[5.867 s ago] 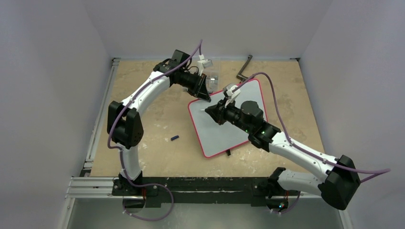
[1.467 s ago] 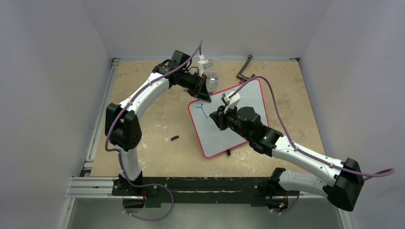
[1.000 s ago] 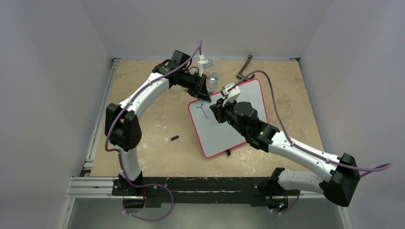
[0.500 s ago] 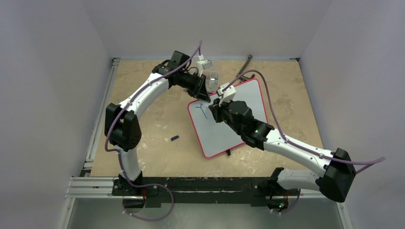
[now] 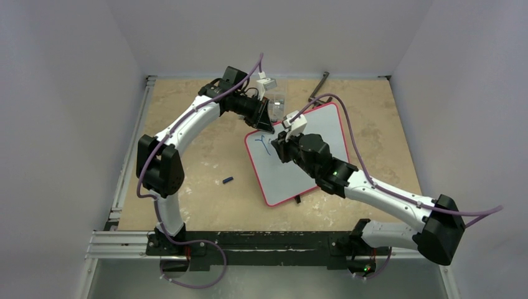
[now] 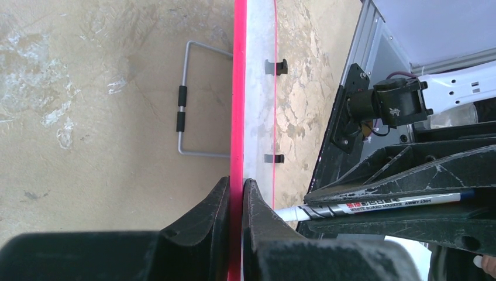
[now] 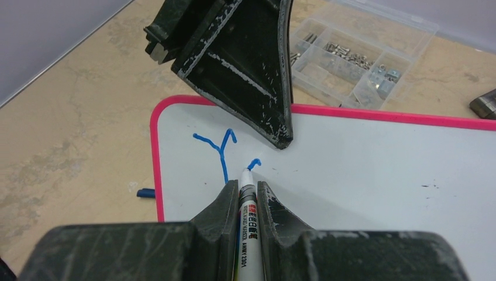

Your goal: Write a sentence on the whiteboard

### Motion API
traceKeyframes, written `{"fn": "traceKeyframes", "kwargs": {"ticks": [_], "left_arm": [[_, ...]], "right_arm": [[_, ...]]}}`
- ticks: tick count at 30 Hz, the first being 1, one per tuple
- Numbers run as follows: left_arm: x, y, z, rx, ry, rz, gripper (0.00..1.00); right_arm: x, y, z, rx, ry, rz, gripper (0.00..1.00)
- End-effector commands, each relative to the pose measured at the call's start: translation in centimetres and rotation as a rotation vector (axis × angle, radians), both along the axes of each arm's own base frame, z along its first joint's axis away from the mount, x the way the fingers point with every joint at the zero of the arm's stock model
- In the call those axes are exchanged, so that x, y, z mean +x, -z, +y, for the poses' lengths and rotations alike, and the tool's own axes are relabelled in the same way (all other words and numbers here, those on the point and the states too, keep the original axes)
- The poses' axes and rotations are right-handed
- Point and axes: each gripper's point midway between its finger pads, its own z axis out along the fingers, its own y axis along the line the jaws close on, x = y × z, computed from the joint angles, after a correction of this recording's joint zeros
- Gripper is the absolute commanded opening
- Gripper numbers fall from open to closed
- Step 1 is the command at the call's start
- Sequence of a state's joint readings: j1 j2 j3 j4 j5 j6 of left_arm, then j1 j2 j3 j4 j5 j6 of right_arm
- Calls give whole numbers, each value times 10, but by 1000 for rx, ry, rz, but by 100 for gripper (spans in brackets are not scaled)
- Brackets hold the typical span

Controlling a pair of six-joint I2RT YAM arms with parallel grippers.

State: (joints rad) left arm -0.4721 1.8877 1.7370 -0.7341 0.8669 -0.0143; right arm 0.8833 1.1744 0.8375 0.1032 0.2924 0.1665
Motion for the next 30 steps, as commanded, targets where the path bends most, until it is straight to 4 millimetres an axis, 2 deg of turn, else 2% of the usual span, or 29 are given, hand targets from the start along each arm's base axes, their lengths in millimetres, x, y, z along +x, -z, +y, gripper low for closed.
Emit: {"fn": "traceKeyframes", "kwargs": {"ticks": [1,5,9,14,18,30], "left_arm": [[0,-25,-1,-27,13,-117,0],[0,-25,-1,-26,12,-115,0],[0,-24,-1,-26,13,-114,0],[0,-25,-1,-26,11,-115,0],[-1,-25,-1,-27,14,-114,0],[-1,-25,-2,-28,16,-115,0]], "right_arm": [[-8,12,0,-11,-42,16,0],[-11,24,-7,-33,-25,38,0],[-12,27,-18,-39,24,52,0],[-7,17,-28,-26,82,34,0],[-1,5,-27,-20,100,13,0],[17,-26,-8,-6,100,-35,0]]}}
